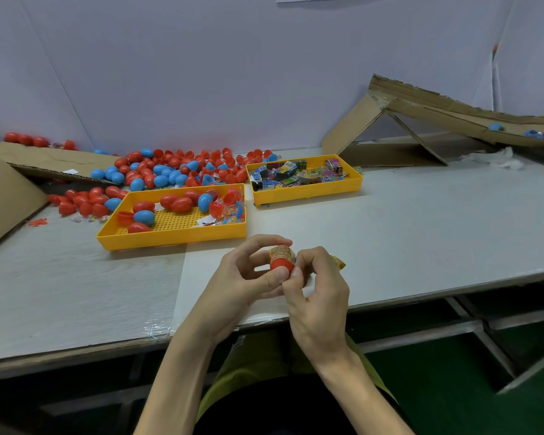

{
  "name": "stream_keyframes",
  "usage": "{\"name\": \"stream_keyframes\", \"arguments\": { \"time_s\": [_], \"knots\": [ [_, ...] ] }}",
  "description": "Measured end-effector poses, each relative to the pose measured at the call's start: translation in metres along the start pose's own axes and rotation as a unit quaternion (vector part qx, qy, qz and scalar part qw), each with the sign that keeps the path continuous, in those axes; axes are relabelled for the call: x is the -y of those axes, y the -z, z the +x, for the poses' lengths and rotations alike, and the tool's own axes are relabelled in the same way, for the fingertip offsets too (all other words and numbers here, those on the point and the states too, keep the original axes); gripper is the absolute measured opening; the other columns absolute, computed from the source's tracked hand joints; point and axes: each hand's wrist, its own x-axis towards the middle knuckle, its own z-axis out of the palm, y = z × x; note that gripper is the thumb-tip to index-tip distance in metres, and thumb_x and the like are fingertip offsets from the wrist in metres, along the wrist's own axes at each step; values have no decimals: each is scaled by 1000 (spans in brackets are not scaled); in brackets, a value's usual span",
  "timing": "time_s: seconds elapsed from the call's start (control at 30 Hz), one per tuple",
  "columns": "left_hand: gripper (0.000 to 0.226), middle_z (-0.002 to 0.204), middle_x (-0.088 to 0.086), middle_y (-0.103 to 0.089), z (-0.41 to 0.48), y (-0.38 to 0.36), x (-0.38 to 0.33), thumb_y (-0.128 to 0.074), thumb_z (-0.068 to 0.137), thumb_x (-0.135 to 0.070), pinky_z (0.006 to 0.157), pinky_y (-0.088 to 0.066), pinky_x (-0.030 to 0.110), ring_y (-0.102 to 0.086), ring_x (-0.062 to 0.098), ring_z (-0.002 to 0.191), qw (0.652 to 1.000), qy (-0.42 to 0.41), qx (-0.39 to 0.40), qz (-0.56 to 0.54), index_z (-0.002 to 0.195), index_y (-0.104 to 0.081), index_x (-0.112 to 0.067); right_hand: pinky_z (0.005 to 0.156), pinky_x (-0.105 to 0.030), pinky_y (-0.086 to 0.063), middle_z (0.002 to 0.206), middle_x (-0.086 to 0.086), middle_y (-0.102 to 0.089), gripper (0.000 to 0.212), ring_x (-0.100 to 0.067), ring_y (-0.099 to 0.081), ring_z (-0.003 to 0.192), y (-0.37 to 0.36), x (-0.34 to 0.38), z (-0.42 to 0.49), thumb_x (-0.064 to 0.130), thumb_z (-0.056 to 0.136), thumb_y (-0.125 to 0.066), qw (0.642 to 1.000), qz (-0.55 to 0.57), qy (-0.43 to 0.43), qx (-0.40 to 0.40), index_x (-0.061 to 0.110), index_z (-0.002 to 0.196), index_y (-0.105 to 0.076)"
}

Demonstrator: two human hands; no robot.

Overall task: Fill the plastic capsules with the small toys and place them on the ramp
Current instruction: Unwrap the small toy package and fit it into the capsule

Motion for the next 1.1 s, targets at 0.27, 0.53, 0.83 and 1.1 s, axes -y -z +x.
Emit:
{"name": "stream_keyframes", "arguments": {
  "time_s": [0.27, 0.53, 0.83, 1.1],
  "knots": [
    [52, 103, 9, -70, 2, -2, 6, -84, 73, -24, 81, -60, 41, -69, 32, 94, 996, -59, -45, 52, 122, -66, -25, 66, -19, -50, 81, 13, -57, 7, -8, -56, 76, 5, 13, 3, 30, 92, -48, 994, 82, -61, -39, 31, 86, -51],
    [50, 99, 3, -70, 1, -5, 7, -80, 73, -29, 77, -57, 29, -68, 20, 94, 977, -123, -96, 147, 120, -65, -35, 78, -18, -51, 104, 12, -64, 46, -19, -66, 92, 11, 22, 8, 47, 79, -71, 980, 144, -136, 0, 27, 117, -55],
    [58, 104, -14, -68, 5, -9, 10, -89, 72, -28, 89, -47, 22, -60, 4, 108, 950, -72, -122, 278, 121, -60, -40, 80, -21, -56, 107, 5, -73, 32, -16, -70, 101, 18, 19, 18, 20, 85, -75, 945, 237, -221, -42, 22, 115, -65],
    [40, 93, -14, -67, 11, -16, 21, -81, 77, -15, 74, -47, 7, -59, -4, 93, 911, -50, -123, 391, 104, -63, -38, 68, -26, -59, 105, -16, -73, 40, -25, -73, 96, 37, 10, 58, 13, 82, -67, 709, 524, -471, -9, 3, 120, -61]
  ]
}}
